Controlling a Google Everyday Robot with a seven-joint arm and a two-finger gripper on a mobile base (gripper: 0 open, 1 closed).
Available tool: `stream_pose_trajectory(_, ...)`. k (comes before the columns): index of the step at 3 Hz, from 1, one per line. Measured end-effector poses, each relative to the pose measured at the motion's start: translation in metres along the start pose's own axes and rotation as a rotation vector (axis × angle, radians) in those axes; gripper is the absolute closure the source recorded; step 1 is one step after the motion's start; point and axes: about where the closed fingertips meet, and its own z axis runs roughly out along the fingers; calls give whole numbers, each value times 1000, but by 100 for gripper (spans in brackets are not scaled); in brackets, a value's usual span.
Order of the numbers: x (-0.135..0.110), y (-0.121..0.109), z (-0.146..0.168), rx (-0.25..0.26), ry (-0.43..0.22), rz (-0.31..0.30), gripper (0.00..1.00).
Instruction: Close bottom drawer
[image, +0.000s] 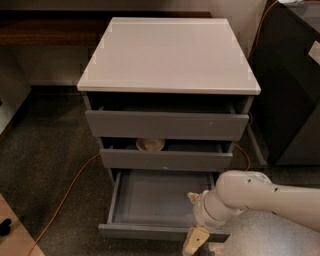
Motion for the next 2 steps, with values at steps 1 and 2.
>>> stream_pose_trajectory(1,13,-6,46,13,-23,2,0)
stream_pose_trajectory(2,28,-22,96,76,-19,-5,0)
